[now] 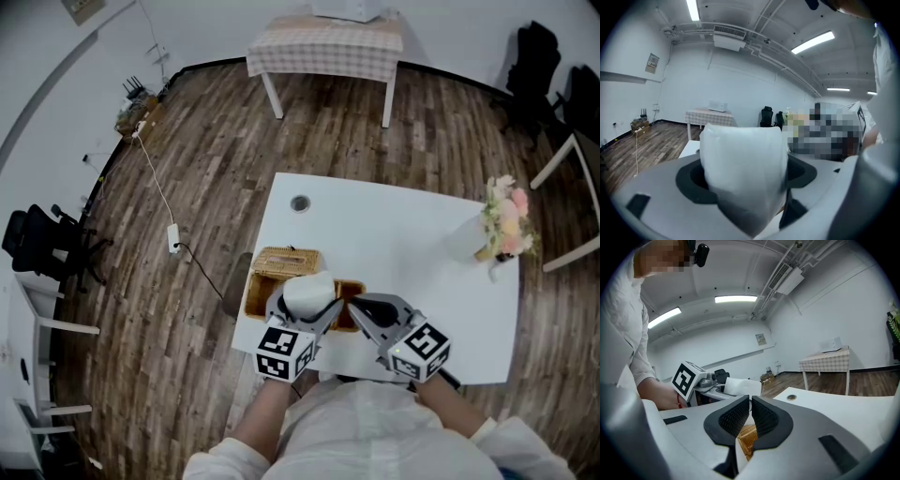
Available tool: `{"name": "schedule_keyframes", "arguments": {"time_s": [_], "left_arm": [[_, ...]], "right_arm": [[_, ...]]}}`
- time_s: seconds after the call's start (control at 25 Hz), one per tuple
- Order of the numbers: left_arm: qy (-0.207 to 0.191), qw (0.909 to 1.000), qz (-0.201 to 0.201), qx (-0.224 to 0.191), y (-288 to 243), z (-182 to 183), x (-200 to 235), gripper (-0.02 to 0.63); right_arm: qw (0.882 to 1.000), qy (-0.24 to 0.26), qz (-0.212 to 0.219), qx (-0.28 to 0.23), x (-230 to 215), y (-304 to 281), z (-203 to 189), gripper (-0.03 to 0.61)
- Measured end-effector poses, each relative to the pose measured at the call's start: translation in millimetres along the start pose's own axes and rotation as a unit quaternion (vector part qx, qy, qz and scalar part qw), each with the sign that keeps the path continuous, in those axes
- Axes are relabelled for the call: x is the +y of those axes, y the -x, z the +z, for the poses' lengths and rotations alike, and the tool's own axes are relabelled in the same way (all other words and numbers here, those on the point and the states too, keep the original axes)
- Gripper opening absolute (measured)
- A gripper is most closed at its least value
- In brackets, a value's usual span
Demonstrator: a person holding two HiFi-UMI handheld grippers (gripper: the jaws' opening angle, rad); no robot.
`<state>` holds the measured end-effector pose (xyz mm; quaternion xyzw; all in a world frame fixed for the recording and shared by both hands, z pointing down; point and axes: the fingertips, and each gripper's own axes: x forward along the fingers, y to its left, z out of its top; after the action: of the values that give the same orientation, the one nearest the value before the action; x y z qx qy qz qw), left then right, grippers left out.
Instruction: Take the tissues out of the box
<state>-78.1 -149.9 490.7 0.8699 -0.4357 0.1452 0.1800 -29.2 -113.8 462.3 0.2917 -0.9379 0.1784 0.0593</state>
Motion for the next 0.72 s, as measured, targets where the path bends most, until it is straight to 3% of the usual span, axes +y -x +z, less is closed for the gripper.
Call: {"name": "schedule_keyframes", "arguments": {"time_s": [0.36,0.72], "left_arm": [[-0.038,0.9937,-0.042,-0.097,16.3,33.8,-24.4,0.399],[-0.056,0.9874,-0.057,-0.136,23.0,50.7,-35.1,0.399]], "right_arm": [[1.0,0.02,-0.002,-0.018,9.9,12.2,18.5,0.037],[0.999,0.03,-0.016,-0.039,9.6,21.8,33.0,0.036]]}}
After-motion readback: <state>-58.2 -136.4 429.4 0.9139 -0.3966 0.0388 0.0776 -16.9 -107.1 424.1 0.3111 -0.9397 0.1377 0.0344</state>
